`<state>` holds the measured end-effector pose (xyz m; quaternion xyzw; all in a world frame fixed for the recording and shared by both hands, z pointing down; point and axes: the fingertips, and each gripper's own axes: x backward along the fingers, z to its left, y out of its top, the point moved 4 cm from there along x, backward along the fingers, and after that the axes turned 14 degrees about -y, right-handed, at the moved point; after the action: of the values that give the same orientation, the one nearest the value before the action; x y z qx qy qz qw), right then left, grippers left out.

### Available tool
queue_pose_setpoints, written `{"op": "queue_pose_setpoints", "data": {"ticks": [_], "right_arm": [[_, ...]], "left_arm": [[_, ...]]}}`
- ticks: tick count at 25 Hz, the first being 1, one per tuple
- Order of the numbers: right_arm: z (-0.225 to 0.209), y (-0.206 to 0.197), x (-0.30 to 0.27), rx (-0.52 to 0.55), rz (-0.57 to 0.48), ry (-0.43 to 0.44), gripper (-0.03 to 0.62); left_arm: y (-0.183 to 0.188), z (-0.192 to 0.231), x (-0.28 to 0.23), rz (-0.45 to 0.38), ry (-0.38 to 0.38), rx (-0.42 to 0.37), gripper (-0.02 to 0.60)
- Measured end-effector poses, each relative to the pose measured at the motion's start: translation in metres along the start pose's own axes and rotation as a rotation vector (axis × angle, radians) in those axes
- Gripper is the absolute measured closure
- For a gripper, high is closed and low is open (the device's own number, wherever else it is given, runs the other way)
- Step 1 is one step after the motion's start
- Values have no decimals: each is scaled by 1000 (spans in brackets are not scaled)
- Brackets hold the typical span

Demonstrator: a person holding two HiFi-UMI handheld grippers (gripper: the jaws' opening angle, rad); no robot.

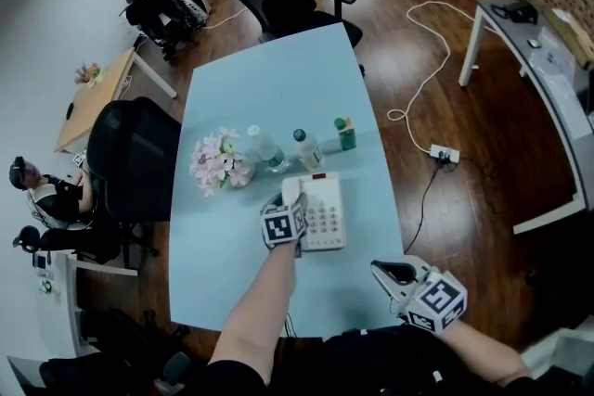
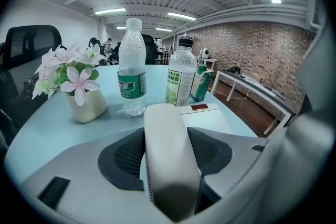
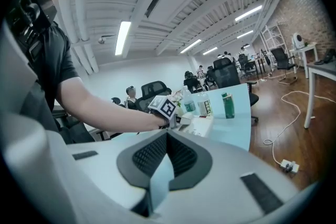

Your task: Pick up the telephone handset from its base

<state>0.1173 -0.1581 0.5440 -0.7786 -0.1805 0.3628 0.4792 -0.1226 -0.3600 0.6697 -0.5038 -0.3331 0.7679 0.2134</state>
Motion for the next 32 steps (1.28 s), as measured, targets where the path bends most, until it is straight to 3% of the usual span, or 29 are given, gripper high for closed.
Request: {"op": "queue_pose_setpoints", "data": {"ticks": [4, 13, 19, 24, 32], "right_arm": [[9, 0, 4, 12, -6, -2, 579], [31, 7, 11, 40, -43, -15, 579], [72, 9, 9, 34, -65, 22, 579], [118, 1, 8, 54, -70, 61, 579], [173, -27, 26, 48, -53, 34, 579]], "left_arm": [[1, 2, 7, -28, -31, 55, 341], [9, -8, 59, -119, -90, 71, 342], [0, -27, 139, -247, -232, 189, 342], [-26, -48, 215, -354, -349, 236, 342], [-77, -56, 316, -447, -432, 264, 343]]}}
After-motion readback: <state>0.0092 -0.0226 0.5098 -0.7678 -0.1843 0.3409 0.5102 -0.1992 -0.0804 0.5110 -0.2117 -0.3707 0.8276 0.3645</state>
